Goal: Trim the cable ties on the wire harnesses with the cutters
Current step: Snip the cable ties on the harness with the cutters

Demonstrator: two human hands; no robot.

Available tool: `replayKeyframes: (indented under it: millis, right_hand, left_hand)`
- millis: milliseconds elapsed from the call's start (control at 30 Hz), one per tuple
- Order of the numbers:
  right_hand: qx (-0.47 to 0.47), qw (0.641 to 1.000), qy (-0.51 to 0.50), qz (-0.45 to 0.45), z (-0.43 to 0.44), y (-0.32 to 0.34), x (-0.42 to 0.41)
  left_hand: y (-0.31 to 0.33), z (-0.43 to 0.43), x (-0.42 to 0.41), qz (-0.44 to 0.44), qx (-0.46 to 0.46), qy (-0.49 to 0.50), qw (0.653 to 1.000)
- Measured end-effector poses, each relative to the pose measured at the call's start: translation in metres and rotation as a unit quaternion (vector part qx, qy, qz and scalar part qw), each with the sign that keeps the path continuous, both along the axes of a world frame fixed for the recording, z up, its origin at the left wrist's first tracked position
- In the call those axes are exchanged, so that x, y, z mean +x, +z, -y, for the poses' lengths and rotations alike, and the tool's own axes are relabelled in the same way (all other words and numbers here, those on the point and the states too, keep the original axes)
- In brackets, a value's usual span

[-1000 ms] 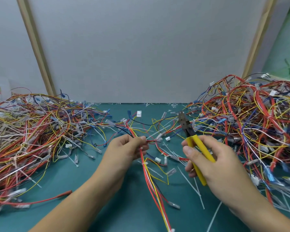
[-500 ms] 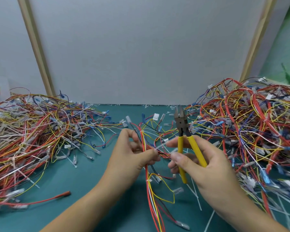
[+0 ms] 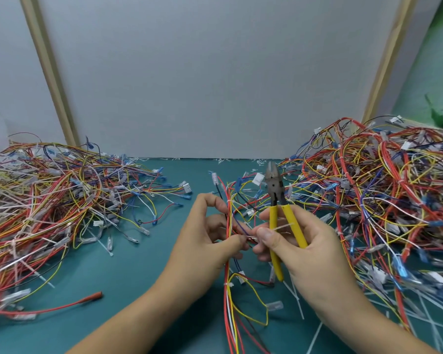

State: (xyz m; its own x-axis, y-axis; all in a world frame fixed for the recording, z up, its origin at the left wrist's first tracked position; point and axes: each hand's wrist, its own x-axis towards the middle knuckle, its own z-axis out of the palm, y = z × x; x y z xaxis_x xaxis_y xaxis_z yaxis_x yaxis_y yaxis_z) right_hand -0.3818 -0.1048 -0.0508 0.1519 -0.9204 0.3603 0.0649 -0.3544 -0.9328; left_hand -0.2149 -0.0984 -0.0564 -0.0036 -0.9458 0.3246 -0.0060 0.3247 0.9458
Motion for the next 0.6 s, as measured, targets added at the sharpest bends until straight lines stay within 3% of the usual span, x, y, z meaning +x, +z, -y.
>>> replayKeyframes:
  millis: [400, 500, 600]
  right_hand:
    - [-0.003, 0.998, -0.019, -0.063, 0.004, -0.003, -0.001]
    - [-0.017, 0.998, -0.029, -0.060, 0.003, 0.001, -0.002]
    - [-0.040, 0.996, -0.040, -0.064, 0.002, 0.005, -0.002]
  left_hand:
    - [0.000, 0.002, -0.001, 0.005, 0.028, 0.011, 1.000]
    - [0.006, 0.001, 0.003, -0.051, 0.123, 0.029, 0.991]
    - [0.013, 0.000, 0.009, -0.035, 0.244, 0.001, 0.969]
